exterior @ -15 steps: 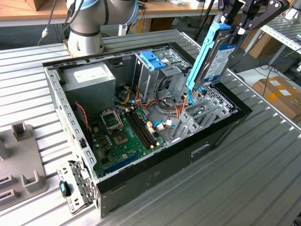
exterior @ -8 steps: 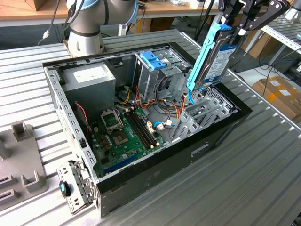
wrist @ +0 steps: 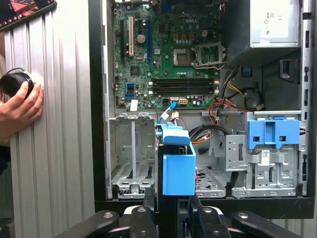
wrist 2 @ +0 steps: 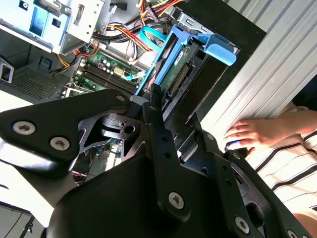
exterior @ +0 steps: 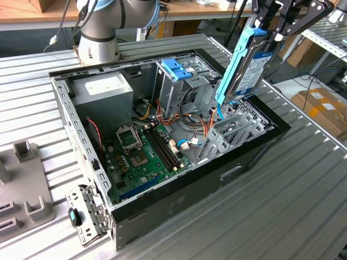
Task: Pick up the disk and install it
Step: 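Pick up the disk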
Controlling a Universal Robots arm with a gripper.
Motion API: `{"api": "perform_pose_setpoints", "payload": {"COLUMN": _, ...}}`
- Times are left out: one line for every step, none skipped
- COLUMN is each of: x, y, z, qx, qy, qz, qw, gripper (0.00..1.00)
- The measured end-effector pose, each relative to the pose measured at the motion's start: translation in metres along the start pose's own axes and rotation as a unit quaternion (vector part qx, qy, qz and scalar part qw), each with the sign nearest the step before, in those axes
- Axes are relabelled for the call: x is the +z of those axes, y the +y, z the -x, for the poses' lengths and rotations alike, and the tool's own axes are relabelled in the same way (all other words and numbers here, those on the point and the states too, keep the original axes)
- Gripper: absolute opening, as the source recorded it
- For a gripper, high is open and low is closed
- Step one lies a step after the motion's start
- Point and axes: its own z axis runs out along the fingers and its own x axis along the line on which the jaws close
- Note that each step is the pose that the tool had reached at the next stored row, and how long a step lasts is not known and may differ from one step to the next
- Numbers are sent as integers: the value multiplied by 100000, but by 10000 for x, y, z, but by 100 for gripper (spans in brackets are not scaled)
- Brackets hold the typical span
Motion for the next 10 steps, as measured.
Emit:
{"api": "perform_pose_setpoints", "payload": {"x": 2, "y": 0, "z": 0, "qx": -2, "qy": 3, "qz": -1, "qw": 100000, "gripper": 35}}
{"api": "perform_pose_setpoints", "payload": {"x": 4, "y": 0, "z": 0, "qx": 0, "qy": 2, "qz": -1, "qw": 100000, "gripper": 35}}
{"api": "perform_pose_setpoints", "payload": {"x": 6, "y": 0, "z": 0, "qx": -1, "qy": -1, "qz": -2, "qw": 100000, "gripper": 35}}
{"api": "perform_pose_setpoints", "payload": {"x": 7, "y": 0, "z": 0, "qx": 0, "qy": 7, "qz": -1, "qw": 100000, "gripper": 35}}
{"api": "perform_pose_setpoints", "payload": {"x": 12, "y": 0, "z": 0, "qx": 1, "qy": 5, "qz": -1, "qw": 100000, "gripper": 35}}
{"api": "perform_pose_setpoints", "payload": {"x": 13, "y": 0, "z": -1, "qx": -2, "qy": 6, "qz": -2, "qw": 100000, "gripper": 35}}
{"api": "perform_pose_setpoints", "payload": {"x": 14, "y": 0, "z": -1, "qx": 1, "qy": 12, "qz": -2, "qw": 100000, "gripper": 35}}
{"api": "perform_pose_setpoints", "payload": {"x": 16, "y": 0, "z": -1, "qx": 1, "qy": 6, "qz": -1, "qw": 100000, "gripper": 35}}
{"api": "perform_pose_setpoints", "payload": {"x": 16, "y": 1, "z": -1, "qx": 0, "qy": 8, "qz": 0, "qw": 100000, "gripper": 35}}
{"api": "perform_pose_setpoints", "payload": {"x": 16, "y": 0, "z": -1, "qx": -2, "qy": 10, "qz": -1, "qw": 100000, "gripper": 35}}
